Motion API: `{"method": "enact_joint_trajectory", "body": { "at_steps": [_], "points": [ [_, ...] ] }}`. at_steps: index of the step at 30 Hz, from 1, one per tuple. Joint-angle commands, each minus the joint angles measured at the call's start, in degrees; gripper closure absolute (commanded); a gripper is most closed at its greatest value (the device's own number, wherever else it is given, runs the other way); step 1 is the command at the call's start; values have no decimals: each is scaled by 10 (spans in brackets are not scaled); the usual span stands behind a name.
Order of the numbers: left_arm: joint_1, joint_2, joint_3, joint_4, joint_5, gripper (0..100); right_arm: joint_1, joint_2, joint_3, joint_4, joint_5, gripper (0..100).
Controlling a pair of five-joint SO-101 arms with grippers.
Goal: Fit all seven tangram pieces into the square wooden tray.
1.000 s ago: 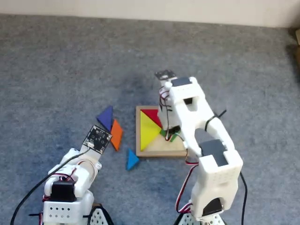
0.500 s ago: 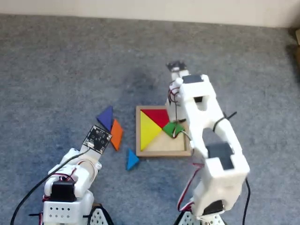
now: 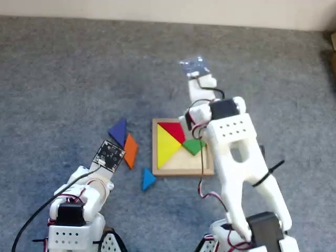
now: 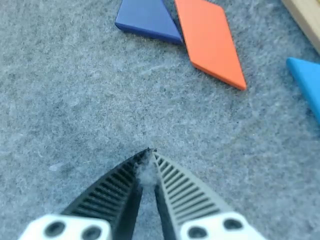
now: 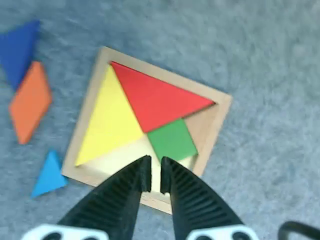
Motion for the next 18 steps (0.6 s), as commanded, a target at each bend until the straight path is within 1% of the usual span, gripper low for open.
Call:
{"method": "enact_joint_trajectory", "body": {
  "at_steps": [1,6,7,9,15,16,18],
  "points": [
    [-4,-13,13,2,-4,994,-46,-50,9,2,2,950],
    [-4,-13,13,2,-4,994,-84,-60,45,0,0,950],
    [-4,-13,13,2,-4,994,-89,-62,46,0,-14,950],
    [-4,-13,13,2,-4,994,-98,-66,45,0,-83,949],
    [-4,-13,13,2,-4,994,-141,-78,75,-75,-338,949],
    [-4,-13,13,2,-4,994,-151,-80,90,-93,-370,949],
    [-4,-13,13,2,-4,994,-170,-79,118,-123,-404,949]
  ]
}}
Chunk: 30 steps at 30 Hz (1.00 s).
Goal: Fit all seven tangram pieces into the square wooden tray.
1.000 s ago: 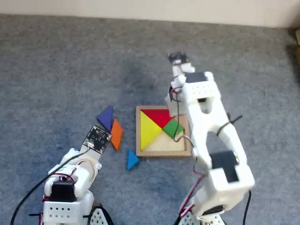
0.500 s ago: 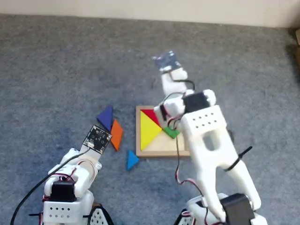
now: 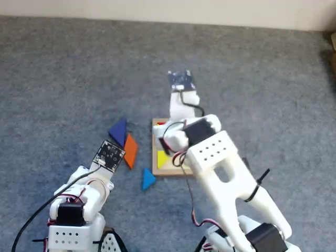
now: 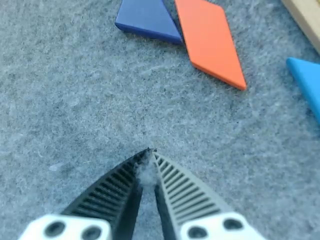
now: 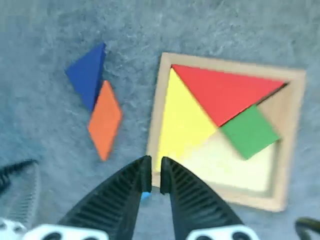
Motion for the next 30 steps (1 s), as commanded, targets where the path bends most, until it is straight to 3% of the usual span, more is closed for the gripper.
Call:
{"method": "enact_joint_trajectory", "body": {
  "at_steps": [1,11,17,30],
  "points": [
    [-4,-13,13,2,-4,994,-42,-26,30,-61,-73,949],
    [-4,-13,13,2,-4,994,-127,-22,153,-192,-81,947],
    [-4,-13,13,2,-4,994,-132,74,142,-177,-142,829],
    [-4,-13,13,2,-4,994,-179,134,104,-177,-143,827]
  ]
}}
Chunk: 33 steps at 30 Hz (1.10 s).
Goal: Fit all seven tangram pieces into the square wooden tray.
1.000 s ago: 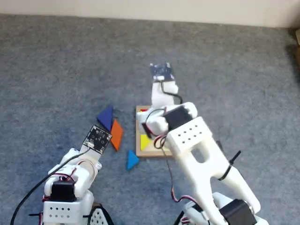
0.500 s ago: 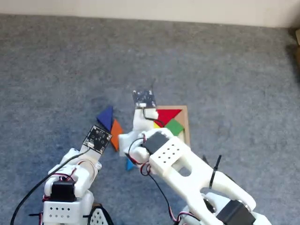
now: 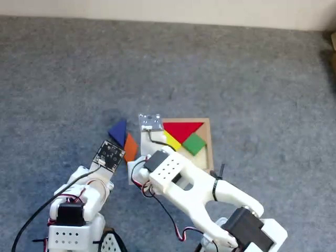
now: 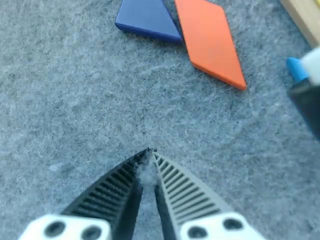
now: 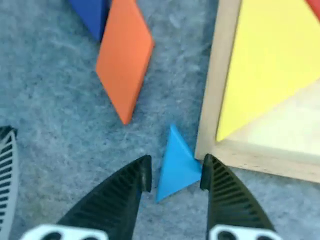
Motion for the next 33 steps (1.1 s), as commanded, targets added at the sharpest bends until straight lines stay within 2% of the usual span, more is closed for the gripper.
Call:
{"method": "enact_joint_trajectory", "body": {
  "at_steps": [1,33],
  "points": [
    [-4,-13,13,2,-4,994,-14,-3,-34,0,-6,827],
    [-4,-13,13,2,-4,994,-11,-1,7,15,-21,828]
  ]
}}
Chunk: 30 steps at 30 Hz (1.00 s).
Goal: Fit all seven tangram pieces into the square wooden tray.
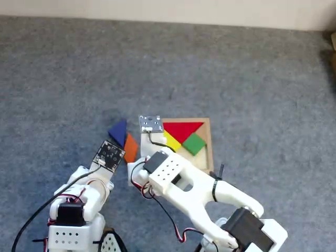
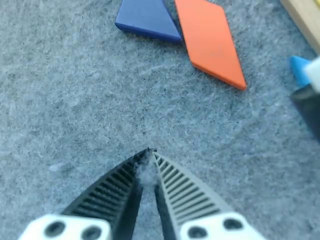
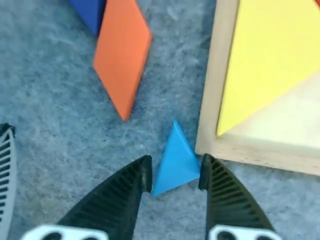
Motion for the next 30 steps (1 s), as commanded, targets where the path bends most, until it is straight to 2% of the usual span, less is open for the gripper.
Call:
{"method": "enact_joint_trajectory", "body": {
  "at_steps": [1,16,20,27,30],
  "points": [
    [-4,-13,13,2,-4,994,-7,-1,2,11,-7,828],
    [-4,-13,13,2,-4,994,-7,0,22,5,12,828],
    [-4,-13,13,2,-4,994,-9,0,26,-54,17,829],
    [-4,-13,13,2,-4,994,-7,86,22,-45,14,830],
    [-4,-13,13,2,-4,994,-1,91,21,-22,17,889]
  ]
}}
